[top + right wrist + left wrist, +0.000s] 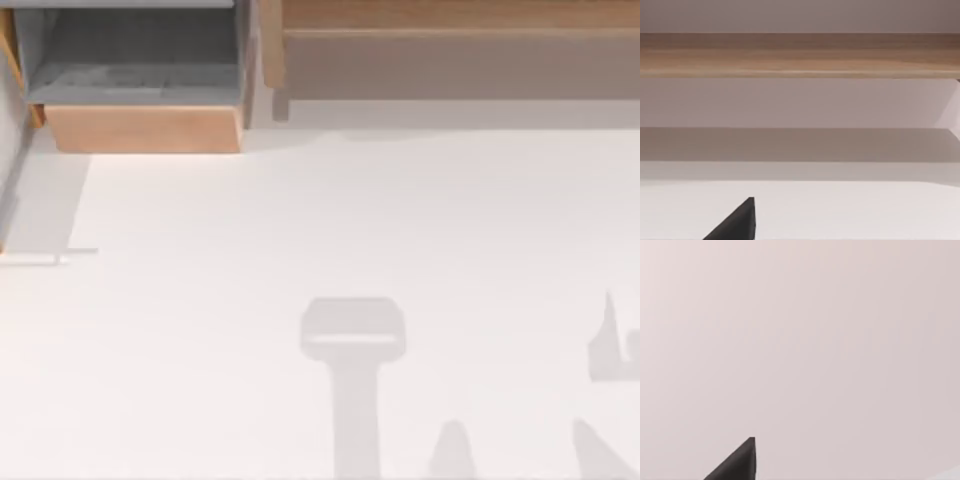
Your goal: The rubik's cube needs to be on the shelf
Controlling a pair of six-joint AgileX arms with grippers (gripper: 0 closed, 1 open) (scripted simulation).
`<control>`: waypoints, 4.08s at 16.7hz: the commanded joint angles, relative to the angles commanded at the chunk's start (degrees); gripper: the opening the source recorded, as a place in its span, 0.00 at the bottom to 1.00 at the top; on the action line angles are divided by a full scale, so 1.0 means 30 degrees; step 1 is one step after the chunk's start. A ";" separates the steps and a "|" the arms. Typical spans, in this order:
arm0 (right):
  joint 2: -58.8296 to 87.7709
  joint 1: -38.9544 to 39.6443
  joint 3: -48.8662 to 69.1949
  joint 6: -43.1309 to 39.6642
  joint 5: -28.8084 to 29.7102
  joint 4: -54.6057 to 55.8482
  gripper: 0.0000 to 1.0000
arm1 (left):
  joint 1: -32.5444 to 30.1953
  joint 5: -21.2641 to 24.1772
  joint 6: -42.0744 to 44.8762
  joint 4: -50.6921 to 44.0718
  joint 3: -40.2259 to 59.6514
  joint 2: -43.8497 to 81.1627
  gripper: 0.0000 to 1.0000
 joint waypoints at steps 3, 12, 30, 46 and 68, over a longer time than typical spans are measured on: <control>0.0000 0.0000 0.0000 0.0000 0.0000 0.0000 1.00 | -0.0728 -0.1634 -0.2980 -0.6072 0.4576 0.0336 1.00; 0.0000 0.0000 0.0000 0.0000 0.0000 0.0000 1.00 | -0.5577 -0.5779 -1.2305 -2.4542 1.7230 0.3520 1.00; 0.0000 0.0000 0.0000 0.0000 0.0000 0.0000 1.00 | -1.0396 -0.8174 -1.9222 -3.7826 2.4753 0.8080 1.00; 0.0000 0.0000 0.0000 0.0000 0.0000 0.0000 1.00 | -1.0587 -0.8195 -1.9366 -3.4920 2.3557 0.9783 0.55; 0.0000 0.0000 0.0000 0.0000 0.0000 0.0000 1.00 | -1.0694 -0.9806 -2.1598 -3.4640 2.3347 0.9432 0.00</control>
